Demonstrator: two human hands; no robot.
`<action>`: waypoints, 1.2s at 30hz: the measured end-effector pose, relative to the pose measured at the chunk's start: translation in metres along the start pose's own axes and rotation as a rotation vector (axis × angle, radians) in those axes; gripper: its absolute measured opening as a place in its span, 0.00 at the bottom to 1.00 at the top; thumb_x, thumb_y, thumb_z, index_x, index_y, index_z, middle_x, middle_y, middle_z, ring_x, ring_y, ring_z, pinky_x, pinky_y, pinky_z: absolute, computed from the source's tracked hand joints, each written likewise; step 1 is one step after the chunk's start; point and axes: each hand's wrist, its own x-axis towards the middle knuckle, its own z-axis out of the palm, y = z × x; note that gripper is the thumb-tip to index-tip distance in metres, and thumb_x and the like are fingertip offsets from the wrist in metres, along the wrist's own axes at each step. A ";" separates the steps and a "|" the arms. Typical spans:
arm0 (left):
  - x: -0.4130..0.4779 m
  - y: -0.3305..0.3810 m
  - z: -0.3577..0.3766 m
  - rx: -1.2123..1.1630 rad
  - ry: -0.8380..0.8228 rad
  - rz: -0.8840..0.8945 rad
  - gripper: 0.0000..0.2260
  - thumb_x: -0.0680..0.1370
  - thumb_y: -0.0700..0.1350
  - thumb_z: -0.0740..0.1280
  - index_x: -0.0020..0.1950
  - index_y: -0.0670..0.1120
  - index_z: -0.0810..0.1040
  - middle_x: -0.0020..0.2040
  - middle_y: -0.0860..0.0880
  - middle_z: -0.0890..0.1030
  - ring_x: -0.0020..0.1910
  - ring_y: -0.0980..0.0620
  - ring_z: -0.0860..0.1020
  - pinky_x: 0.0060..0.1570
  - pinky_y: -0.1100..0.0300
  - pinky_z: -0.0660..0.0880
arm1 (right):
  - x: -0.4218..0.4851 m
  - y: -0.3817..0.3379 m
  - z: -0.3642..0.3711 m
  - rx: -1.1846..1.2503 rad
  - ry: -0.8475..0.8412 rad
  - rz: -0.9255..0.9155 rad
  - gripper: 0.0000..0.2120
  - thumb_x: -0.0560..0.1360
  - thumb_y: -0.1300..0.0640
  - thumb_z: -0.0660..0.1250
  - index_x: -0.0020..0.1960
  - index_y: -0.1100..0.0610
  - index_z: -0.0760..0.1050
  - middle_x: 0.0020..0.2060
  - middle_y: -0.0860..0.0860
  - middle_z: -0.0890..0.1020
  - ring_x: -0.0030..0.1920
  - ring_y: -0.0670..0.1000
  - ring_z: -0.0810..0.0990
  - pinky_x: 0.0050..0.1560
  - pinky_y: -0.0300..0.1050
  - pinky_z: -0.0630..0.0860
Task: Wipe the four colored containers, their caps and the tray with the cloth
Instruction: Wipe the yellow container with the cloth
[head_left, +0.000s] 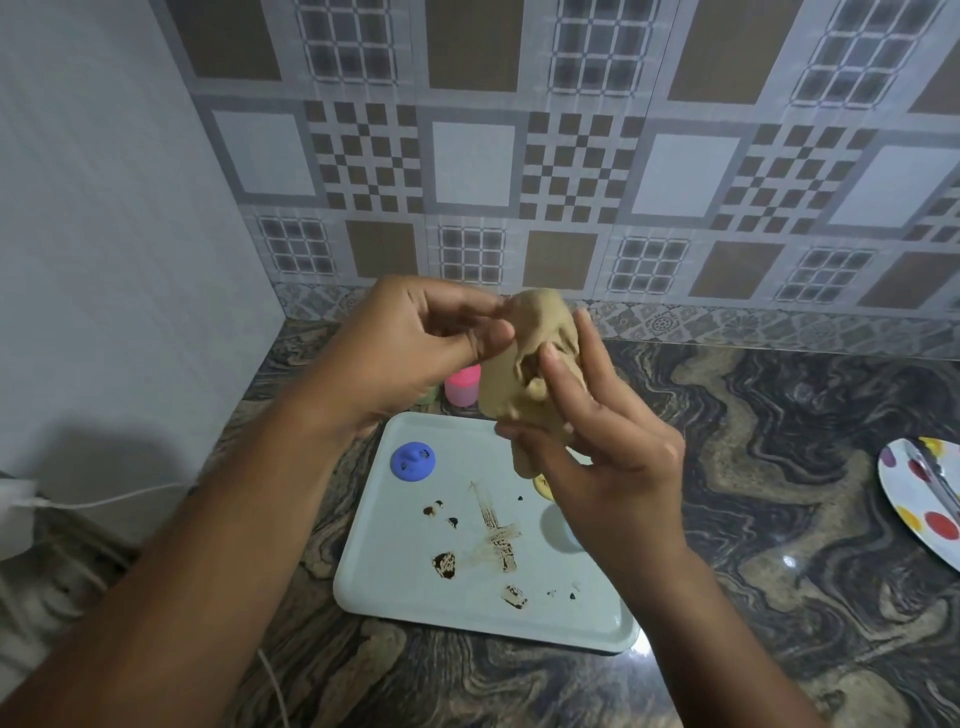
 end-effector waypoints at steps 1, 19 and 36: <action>0.001 0.002 0.001 0.049 0.006 0.016 0.11 0.68 0.49 0.73 0.49 0.54 0.84 0.46 0.56 0.87 0.49 0.58 0.85 0.49 0.61 0.80 | 0.000 0.000 0.001 -0.005 0.003 -0.005 0.28 0.73 0.56 0.78 0.70 0.60 0.74 0.72 0.61 0.73 0.70 0.60 0.78 0.56 0.46 0.84; -0.001 -0.007 -0.005 -0.183 -0.016 -0.089 0.13 0.70 0.45 0.71 0.54 0.44 0.84 0.47 0.48 0.87 0.47 0.52 0.85 0.46 0.55 0.82 | -0.003 0.005 -0.001 0.178 0.060 0.152 0.32 0.73 0.53 0.78 0.75 0.51 0.72 0.56 0.66 0.84 0.49 0.60 0.88 0.45 0.47 0.85; 0.001 -0.014 0.000 -0.115 0.004 -0.068 0.09 0.71 0.46 0.71 0.50 0.48 0.85 0.47 0.49 0.87 0.50 0.49 0.85 0.46 0.52 0.82 | -0.009 0.012 0.006 0.113 0.087 0.196 0.32 0.72 0.49 0.79 0.74 0.52 0.74 0.58 0.66 0.84 0.52 0.65 0.87 0.48 0.54 0.86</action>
